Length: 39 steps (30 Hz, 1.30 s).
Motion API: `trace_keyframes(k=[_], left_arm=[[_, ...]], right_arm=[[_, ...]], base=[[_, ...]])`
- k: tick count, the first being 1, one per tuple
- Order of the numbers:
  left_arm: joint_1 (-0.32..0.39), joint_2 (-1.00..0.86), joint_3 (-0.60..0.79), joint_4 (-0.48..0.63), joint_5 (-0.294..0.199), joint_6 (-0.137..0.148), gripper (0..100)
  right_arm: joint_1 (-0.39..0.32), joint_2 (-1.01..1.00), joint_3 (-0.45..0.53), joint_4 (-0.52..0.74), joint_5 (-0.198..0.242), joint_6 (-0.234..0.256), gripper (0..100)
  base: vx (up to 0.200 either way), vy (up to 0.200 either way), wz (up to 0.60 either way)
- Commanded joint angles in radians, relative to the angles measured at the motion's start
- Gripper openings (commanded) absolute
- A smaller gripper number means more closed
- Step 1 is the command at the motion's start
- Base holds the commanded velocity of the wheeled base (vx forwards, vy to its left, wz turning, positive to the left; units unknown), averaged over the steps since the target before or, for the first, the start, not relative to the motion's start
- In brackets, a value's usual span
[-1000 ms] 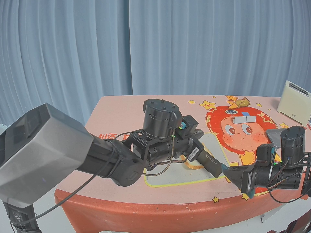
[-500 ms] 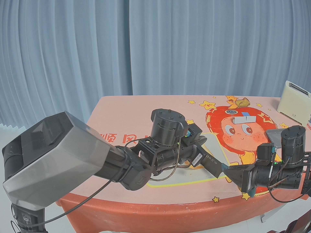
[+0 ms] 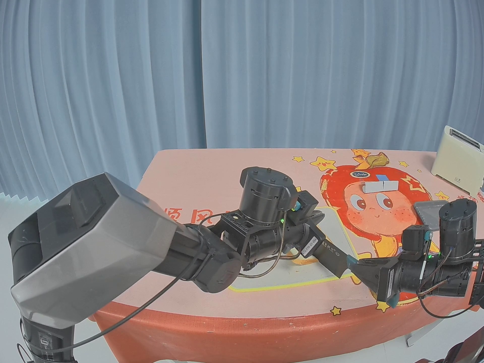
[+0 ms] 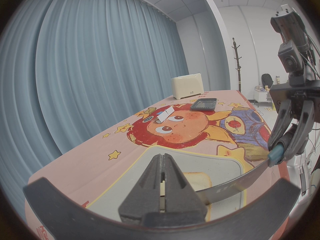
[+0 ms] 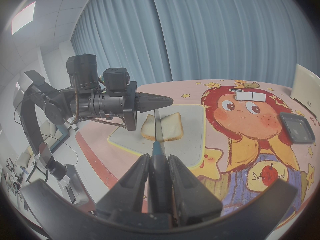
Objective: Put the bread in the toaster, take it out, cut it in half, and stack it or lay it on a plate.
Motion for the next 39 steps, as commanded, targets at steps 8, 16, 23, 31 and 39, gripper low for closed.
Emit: trace_keyframes(k=[8,16,23,31,39], left_arm=[[0.002,0.005,0.023,-0.013,0.003,0.001,0],[-0.001,0.004,0.010,-0.005,0.005,0.000,0],[-0.001,-0.033,0.004,0.019,0.006,0.001,0],[0.001,-0.039,-0.002,0.022,0.006,0.000,0],[0.010,-0.128,0.001,0.042,0.006,0.000,0]], right_arm=[[0.000,-0.028,-0.038,-0.008,0.002,0.001,0],[0.000,-0.006,-0.003,0.006,0.002,0.000,0],[0.000,-0.003,-0.003,-0.008,0.002,-0.002,0],[0.000,-0.012,-0.031,-0.011,0.003,-0.002,0],[0.000,-0.017,-0.040,-0.014,0.005,-0.002,0]], base=[[0.000,0.000,0.00],[0.000,0.000,0.00],[0.000,0.000,0.00],[0.000,0.000,0.00],[0.000,0.000,0.00]])
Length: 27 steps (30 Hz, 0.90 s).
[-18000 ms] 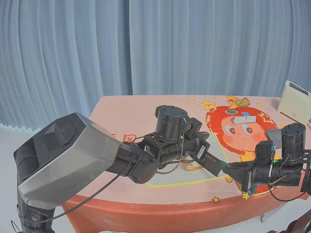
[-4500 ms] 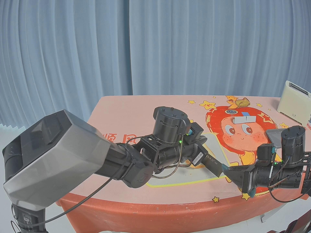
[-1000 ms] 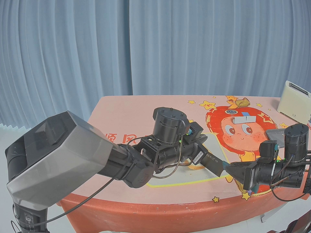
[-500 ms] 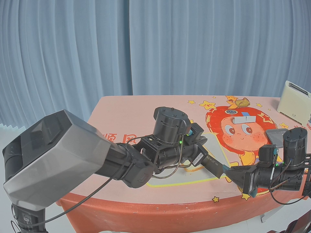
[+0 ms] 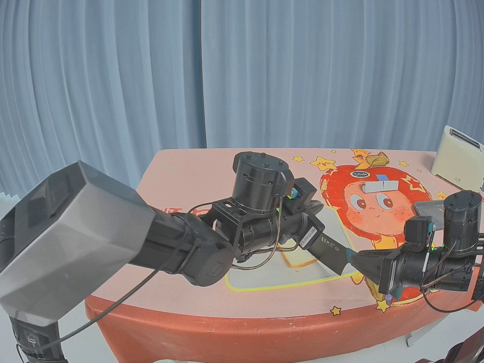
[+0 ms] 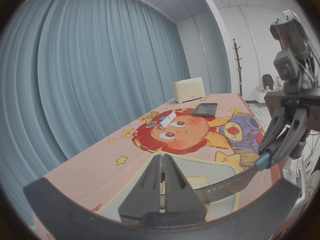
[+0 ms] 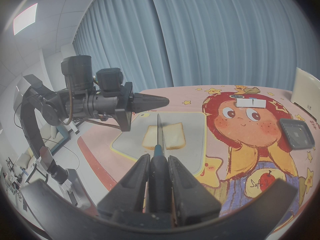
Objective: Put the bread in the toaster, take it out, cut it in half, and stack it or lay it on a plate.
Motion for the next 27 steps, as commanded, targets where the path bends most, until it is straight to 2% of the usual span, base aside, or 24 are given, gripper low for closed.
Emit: trace_keyframes(k=[1,8,17,20,27], left_arm=[[0.007,-0.076,0.014,0.014,0.001,0.000,0],[0.017,-0.168,0.062,0.018,0.007,-0.002,0],[0.087,-0.378,0.252,0.017,0.010,0.000,0],[0.132,-0.462,0.315,0.017,0.027,0.000,0],[0.218,-0.603,0.459,0.018,0.029,0.001,0]], right_arm=[[0.001,-0.006,-0.008,0.000,0.002,-0.001,0],[-0.001,-0.019,-0.023,-0.002,0.003,-0.001,0],[-0.005,-0.043,-0.035,-0.002,0.005,-0.002,0],[-0.005,-0.056,-0.040,-0.002,0.005,-0.002,0],[-0.005,-0.057,-0.040,-0.002,0.005,-0.002,0]], base=[[0.000,0.000,0.00],[0.000,0.000,0.00],[0.000,0.000,0.00],[0.000,0.000,0.00],[0.000,0.000,0.00]])
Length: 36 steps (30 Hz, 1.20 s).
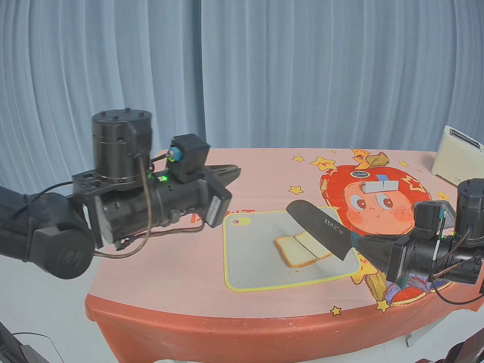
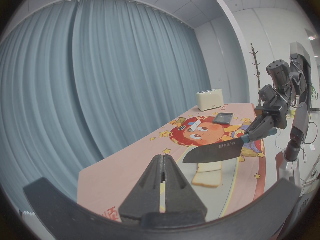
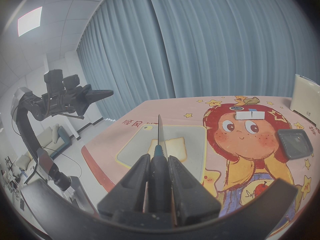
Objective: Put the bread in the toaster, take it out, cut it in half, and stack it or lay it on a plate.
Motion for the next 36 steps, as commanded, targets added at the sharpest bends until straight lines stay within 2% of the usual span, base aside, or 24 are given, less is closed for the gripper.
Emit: trace_keyframes(k=[1,4,13,17,18,21,23,26,32,34,36], left_arm=[[0.059,-0.141,0.094,-0.001,0.002,0.001,0],[0.085,-0.201,0.161,-0.001,0.002,0.000,0],[0.249,-0.365,0.382,-0.006,-0.013,-0.002,0],[0.278,-0.406,0.415,-0.004,-0.012,-0.002,0],[0.310,-0.436,0.415,-0.003,-0.013,-0.009,0],[0.337,-0.442,0.408,-0.004,-0.013,-0.011,0],[0.399,-0.451,0.415,-0.009,-0.018,-0.013,0],[0.461,-0.477,0.442,-0.004,-0.047,-0.013,0],[0.565,-0.560,0.534,-0.007,-0.075,-0.019,0],[0.587,-0.597,0.557,-0.012,-0.085,-0.034,0],[0.594,-0.656,0.563,-0.003,-0.092,-0.036,0]], right_arm=[[0.000,-0.009,-0.001,0.000,0.001,0.000,0],[0.000,-0.009,-0.002,0.000,0.001,0.000,0],[0.000,-0.014,-0.006,0.000,0.001,0.000,0],[0.000,-0.016,-0.006,0.000,0.001,0.000,0],[-0.002,-0.016,-0.006,0.000,0.001,0.000,0],[-0.002,-0.016,-0.006,0.000,0.001,0.001,0],[-0.003,-0.014,-0.007,0.001,0.001,0.000,0],[-0.011,-0.011,-0.007,0.001,0.001,0.000,0],[-0.014,-0.016,-0.007,0.001,-0.001,0.000,0],[-0.014,-0.014,-0.007,0.001,-0.001,0.000,0],[-0.014,-0.014,-0.006,0.001,-0.001,0.000,0]], base=[[0.000,0.000,0.00],[0.000,0.000,0.00],[0.000,0.000,0.00],[0.000,0.000,0.00],[0.000,0.000,0.00],[0.000,0.000,0.00],[0.000,0.000,0.00],[0.000,0.000,0.00],[0.000,0.000,0.00],[0.000,0.000,0.00],[0.000,0.000,0.00]])
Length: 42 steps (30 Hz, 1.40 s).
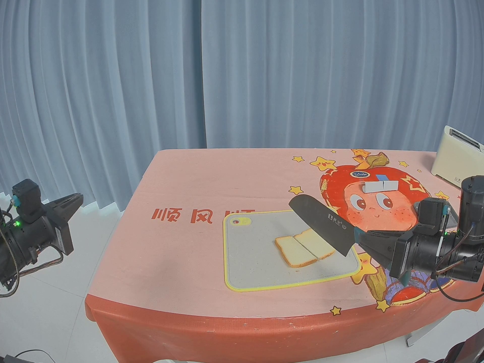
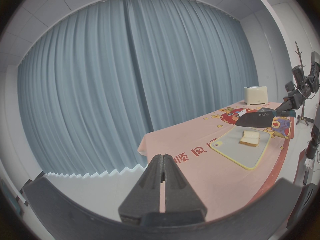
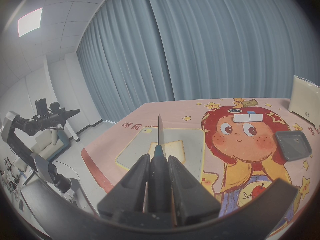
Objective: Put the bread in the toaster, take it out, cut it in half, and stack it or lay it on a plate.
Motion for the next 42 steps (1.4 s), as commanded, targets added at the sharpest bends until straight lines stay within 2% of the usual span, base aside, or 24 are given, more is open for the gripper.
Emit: trace_keyframes(k=[1,6,11,18,22,26,29,30,31,35,37,38,39,40,42], left_arm=[[0.045,-0.139,0.044,0.004,-0.015,-0.011,0],[0.045,-0.243,0.101,-0.002,-0.017,-0.012,0],[0.040,-0.410,0.185,0.004,-0.017,0.001,0],[0.039,-0.585,0.342,0.005,-0.015,-0.015,0],[0.037,-0.705,0.432,0.016,-0.015,-0.038,0],[0.034,-0.846,0.432,0.232,-0.015,-0.045,0],[0.031,-1.039,0.432,0.502,-0.015,-0.060,0],[0.034,-1.104,0.417,0.587,-0.017,-0.081,0],[0.034,-1.131,0.402,0.614,-0.011,-0.106,0],[0.033,-1.104,0.419,0.560,0.002,-0.149,0],[0.034,-1.102,0.422,0.554,0.037,-0.198,0],[0.034,-1.102,0.422,0.554,0.055,-0.212,0],[0.034,-1.102,0.422,0.554,0.055,-0.212,0],[0.036,-1.102,0.420,0.556,0.089,-0.239,0],[0.037,-1.099,0.422,0.553,0.117,-0.258,0]], right_arm=[[-0.002,0.001,0.001,0.001,0.000,0.000,0],[-0.005,-0.005,0.003,0.001,0.000,-0.012,0],[-0.005,-0.011,0.007,0.001,-0.002,-0.034,0],[-0.027,-0.025,0.004,0.002,-0.002,-0.040,0],[-0.027,-0.039,0.004,0.002,-0.002,-0.048,0],[-0.027,-0.043,0.004,0.002,-0.002,-0.048,0],[-0.027,-0.045,0.003,0.002,-0.002,-0.048,0],[-0.027,-0.045,0.003,0.002,-0.003,-0.048,0],[-0.027,-0.045,0.003,0.002,-0.003,-0.048,0],[-0.028,-0.045,0.006,0.002,-0.003,-0.048,0],[-0.028,-0.045,0.007,0.004,-0.003,-0.048,0],[-0.028,-0.045,0.007,0.004,-0.003,-0.049,0],[-0.028,-0.045,0.007,0.004,-0.003,-0.049,0],[-0.028,-0.045,0.006,0.004,-0.003,-0.048,0],[-0.028,-0.042,0.007,0.004,-0.003,-0.048,0]], base=[[0.000,0.000,0.00],[0.000,0.000,0.00],[0.000,0.000,0.00],[0.000,0.000,0.00],[0.000,0.000,0.00],[0.000,0.000,0.00],[0.000,0.000,0.00],[0.000,0.000,0.00],[0.000,0.000,0.00],[0.000,0.000,0.00],[0.000,0.000,0.00],[0.000,0.000,0.00],[0.000,0.000,0.00],[0.000,0.000,0.00],[0.000,0.000,0.00]])
